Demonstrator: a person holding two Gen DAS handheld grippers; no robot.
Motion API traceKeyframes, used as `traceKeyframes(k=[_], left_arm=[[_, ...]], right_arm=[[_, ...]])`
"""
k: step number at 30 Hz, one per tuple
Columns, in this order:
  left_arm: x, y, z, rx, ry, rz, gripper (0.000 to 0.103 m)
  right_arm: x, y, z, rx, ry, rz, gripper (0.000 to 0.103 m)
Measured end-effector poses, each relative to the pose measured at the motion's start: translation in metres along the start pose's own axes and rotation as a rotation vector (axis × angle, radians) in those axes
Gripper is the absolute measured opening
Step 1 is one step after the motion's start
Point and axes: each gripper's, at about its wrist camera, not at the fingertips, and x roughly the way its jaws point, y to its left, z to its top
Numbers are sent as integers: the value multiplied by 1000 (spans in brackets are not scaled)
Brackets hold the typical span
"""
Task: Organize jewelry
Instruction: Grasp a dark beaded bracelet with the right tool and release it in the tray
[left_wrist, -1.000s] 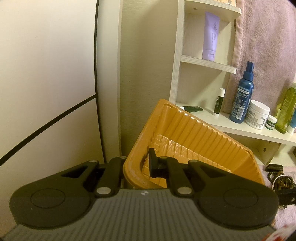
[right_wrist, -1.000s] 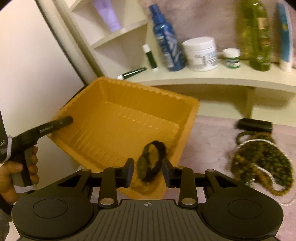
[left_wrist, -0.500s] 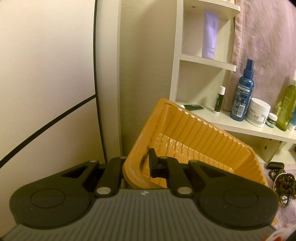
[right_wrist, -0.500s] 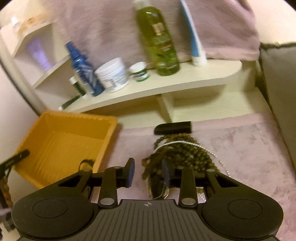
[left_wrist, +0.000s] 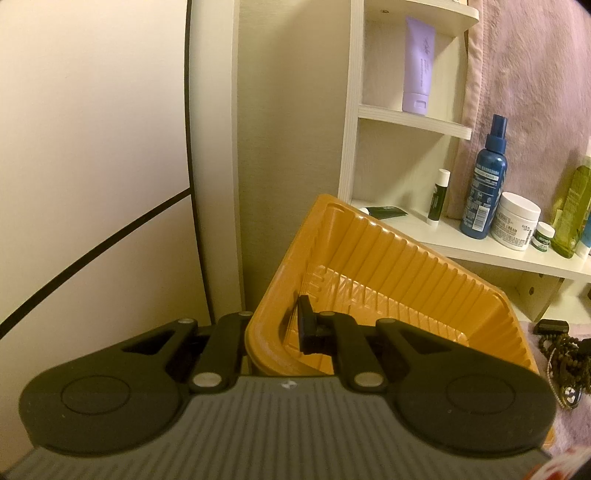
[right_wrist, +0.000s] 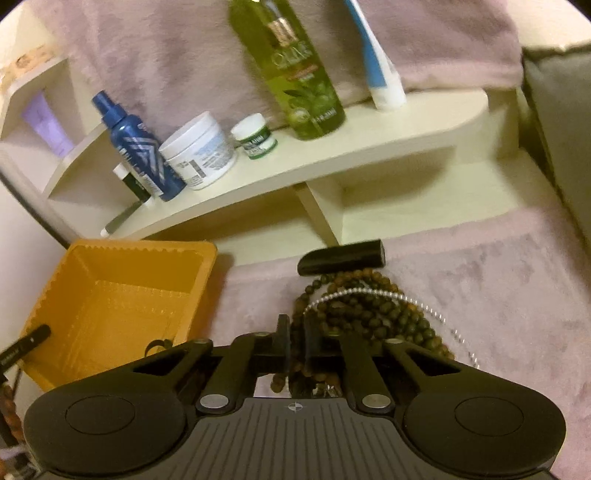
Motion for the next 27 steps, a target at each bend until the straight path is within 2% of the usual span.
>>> traceKeyframes(k=[6, 15, 22, 27], left_arm=[[1, 0, 1, 5, 5, -1, 10], [3, -2, 3, 5, 18, 10, 11], [4, -3, 5, 14, 33, 23, 11], [5, -5, 7, 22, 43, 32, 12]], right_arm=[[-12, 14, 8, -69, -62, 22, 7], [-11, 63, 28, -141, -108, 171, 7], [18, 97, 37, -175, -84, 255, 7], [47, 108, 30, -209, -23, 230, 7]])
